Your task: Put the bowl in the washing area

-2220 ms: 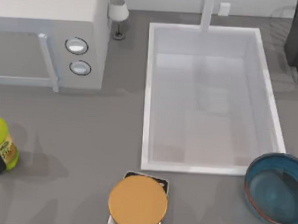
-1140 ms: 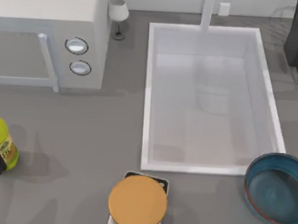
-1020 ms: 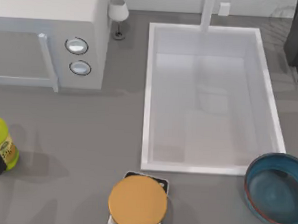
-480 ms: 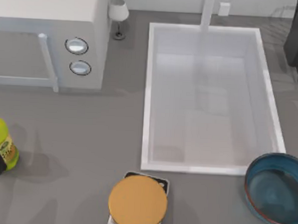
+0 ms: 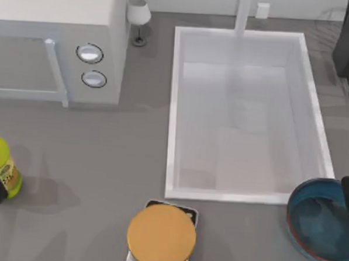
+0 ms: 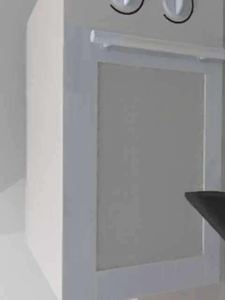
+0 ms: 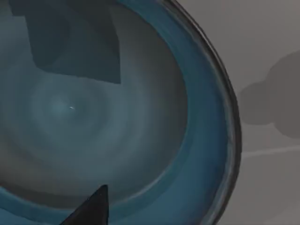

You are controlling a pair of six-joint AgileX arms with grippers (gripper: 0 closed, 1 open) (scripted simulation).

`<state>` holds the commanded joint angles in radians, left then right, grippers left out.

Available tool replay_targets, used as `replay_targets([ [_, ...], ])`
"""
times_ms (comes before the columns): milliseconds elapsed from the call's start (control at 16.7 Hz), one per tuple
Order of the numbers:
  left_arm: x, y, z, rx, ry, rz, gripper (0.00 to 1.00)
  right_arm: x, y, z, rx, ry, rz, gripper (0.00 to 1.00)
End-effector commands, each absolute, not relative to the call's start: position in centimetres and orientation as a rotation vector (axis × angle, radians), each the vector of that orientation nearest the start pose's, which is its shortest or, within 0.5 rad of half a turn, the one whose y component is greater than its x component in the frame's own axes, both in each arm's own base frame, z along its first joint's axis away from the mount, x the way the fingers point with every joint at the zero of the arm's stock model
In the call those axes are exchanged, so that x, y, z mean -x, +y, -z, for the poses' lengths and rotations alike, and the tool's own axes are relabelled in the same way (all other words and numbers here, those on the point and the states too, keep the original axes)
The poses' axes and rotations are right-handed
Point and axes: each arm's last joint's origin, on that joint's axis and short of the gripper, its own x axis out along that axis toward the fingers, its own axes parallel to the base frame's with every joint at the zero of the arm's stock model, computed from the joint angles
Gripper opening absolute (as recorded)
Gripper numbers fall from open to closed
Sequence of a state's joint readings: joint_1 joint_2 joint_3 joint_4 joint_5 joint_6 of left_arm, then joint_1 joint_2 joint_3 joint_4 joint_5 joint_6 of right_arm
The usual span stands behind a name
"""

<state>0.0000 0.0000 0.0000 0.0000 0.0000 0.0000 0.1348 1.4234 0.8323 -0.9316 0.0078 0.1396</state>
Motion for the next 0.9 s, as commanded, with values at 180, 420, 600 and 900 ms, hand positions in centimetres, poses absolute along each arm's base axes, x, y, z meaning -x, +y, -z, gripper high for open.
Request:
replay_targets([
  [180, -10.6, -0.1, -16.0, 0.0, 0.0, 0.0, 1.0, -22.7, 3.2, -14.4, -0.004, 1.524, 0.006, 1.0],
  [420, -10.6, -0.1, -16.0, 0.0, 0.0, 0.0, 1.0, -23.4, 3.3, -13.1, -0.006, 1.51, 0.007, 1.0],
  [600, -10.6, -0.1, -16.0, 0.0, 0.0, 0.0, 1.0, -23.5, 3.3, -13.1, -0.007, 1.51, 0.007, 1.0],
  [900, -10.6, -0.1, -16.0, 0.0, 0.0, 0.0, 1.0, -23.5, 3.3, -13.1, -0.007, 1.51, 0.007, 0.7],
])
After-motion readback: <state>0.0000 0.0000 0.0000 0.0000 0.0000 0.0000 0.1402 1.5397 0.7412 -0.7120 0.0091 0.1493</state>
